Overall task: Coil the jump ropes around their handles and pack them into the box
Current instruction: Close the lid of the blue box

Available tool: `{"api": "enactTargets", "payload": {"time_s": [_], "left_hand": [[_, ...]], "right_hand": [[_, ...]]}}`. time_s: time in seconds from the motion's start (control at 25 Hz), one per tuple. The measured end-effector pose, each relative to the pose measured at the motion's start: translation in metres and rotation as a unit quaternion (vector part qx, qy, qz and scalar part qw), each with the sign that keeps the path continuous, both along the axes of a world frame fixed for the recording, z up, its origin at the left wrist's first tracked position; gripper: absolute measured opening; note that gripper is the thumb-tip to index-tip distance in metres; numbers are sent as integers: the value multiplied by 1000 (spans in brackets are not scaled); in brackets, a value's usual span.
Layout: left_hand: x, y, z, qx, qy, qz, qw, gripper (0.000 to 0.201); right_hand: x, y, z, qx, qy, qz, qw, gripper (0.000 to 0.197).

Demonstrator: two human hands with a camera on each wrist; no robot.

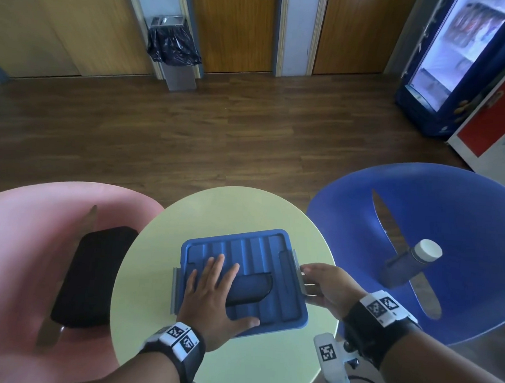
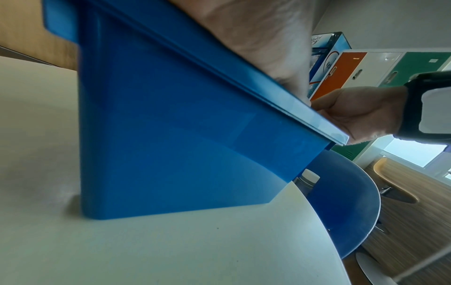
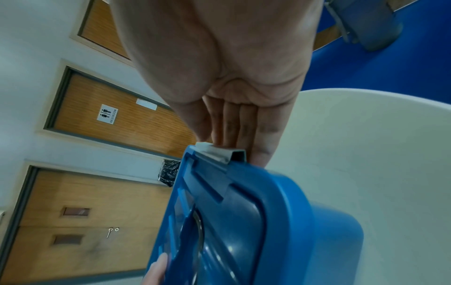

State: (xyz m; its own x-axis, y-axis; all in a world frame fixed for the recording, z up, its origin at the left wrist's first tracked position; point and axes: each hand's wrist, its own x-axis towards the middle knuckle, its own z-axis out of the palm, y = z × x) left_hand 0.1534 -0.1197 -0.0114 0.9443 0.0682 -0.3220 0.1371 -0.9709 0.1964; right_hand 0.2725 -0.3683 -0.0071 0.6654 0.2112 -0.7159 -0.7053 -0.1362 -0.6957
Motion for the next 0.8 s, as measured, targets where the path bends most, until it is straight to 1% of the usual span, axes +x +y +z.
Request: {"api": "enactTargets", "payload": {"time_s": [0.08, 0.16, 0.28, 0.36, 0.44, 0.52, 0.6, 0.64, 0.68, 0.72, 0.76, 0.8], "left_hand": [[-1, 0, 0, -6, -3, 2, 1000, 119], [-1, 0, -1, -9, -7, 2, 1000, 121], [-1, 1, 0, -6, -6, -1, 1000, 118], [0, 1, -1, -4, -7, -3, 1000, 115], [0, 1, -2, -5, -9, -7, 1000, 115], [0, 1, -3, -1, -8, -12, 1000, 116], [0, 1, -3, 0, -8, -14, 1000, 116], [0, 1, -3, 0, -9, -15, 1000, 115], [0, 1, -2, -3, -11, -15, 1000, 115], [-1, 1, -2, -6, -13, -15, 1000, 113], [-1, 1, -2, -9, -17, -19, 1000, 110], [-1, 2, -4, -15, -26, -23, 999, 106]], "right_hand": [[-4, 0, -5, 8, -1, 3, 1000, 18], [-3, 3, -10, 8, 1, -1, 1000, 21], [-2, 7, -13, -12, -16, 14, 1000, 27], [-2, 9, -16, -53, -41, 36, 997, 28], [-1, 13, -17, -122, -69, 64, 988, 23], [-2, 18, -15, -178, -94, 102, 974, 20], [-5, 24, -6, -224, -139, 144, 954, 25], [-9, 28, -2, -267, -189, 179, 928, 32], [-14, 31, 1, -317, -261, 222, 884, 44], [-19, 36, 2, -354, -346, 266, 827, 54], [-26, 42, 3, -366, -424, 312, 767, 62], [-32, 48, -1, -363, -476, 364, 714, 66]]}}
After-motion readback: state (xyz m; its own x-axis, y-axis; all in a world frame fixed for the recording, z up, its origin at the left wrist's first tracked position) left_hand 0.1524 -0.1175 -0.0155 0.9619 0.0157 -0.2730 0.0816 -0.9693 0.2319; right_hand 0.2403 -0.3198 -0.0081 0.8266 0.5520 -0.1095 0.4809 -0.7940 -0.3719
